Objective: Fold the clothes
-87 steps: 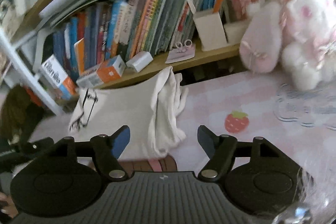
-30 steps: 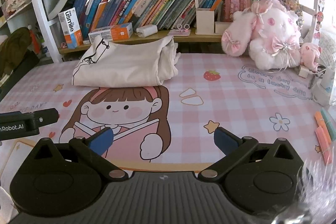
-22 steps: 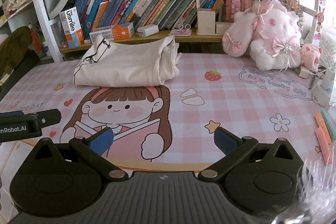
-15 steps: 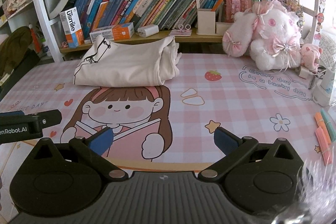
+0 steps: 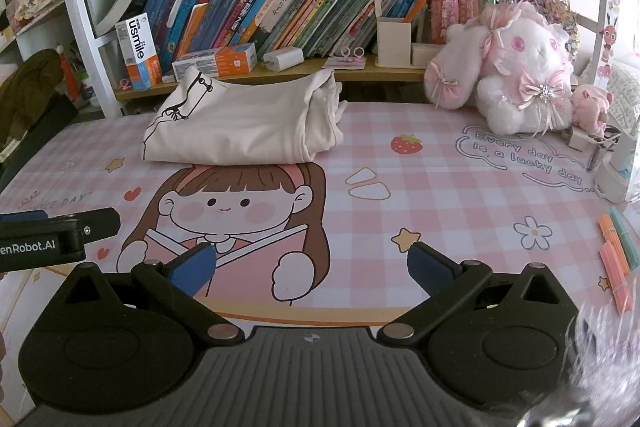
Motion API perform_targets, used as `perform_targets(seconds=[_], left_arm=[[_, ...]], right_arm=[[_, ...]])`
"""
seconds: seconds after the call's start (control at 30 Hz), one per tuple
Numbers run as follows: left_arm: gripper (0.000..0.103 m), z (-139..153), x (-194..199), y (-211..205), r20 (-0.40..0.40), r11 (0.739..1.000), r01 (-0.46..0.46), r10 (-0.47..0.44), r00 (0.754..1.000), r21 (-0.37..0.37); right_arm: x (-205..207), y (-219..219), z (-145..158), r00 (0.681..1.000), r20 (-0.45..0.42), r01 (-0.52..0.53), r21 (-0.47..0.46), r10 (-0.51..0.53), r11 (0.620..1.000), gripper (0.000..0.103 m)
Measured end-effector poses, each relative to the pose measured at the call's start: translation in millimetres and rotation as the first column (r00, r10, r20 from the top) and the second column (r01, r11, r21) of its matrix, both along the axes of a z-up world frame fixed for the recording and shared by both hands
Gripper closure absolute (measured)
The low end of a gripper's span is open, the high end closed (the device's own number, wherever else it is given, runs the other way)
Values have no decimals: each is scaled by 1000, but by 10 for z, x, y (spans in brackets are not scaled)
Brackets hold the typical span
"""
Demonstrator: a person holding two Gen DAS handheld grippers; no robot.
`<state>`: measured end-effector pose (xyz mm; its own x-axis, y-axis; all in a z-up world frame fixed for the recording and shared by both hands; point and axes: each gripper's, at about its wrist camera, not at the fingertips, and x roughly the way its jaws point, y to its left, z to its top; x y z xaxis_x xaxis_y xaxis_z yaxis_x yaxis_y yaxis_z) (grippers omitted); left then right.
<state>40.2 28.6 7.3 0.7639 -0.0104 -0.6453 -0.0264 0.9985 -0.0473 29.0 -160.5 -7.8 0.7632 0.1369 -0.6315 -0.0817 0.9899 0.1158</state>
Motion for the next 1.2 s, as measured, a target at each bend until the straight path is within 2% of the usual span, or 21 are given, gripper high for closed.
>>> perform_targets(seconds=[1.2], left_arm=[[2,-27,17,-35,-8,999,34,-33,999,13]], right_arm=[[14,18,-1,1000,-13,-4,-11,4,1000,0]])
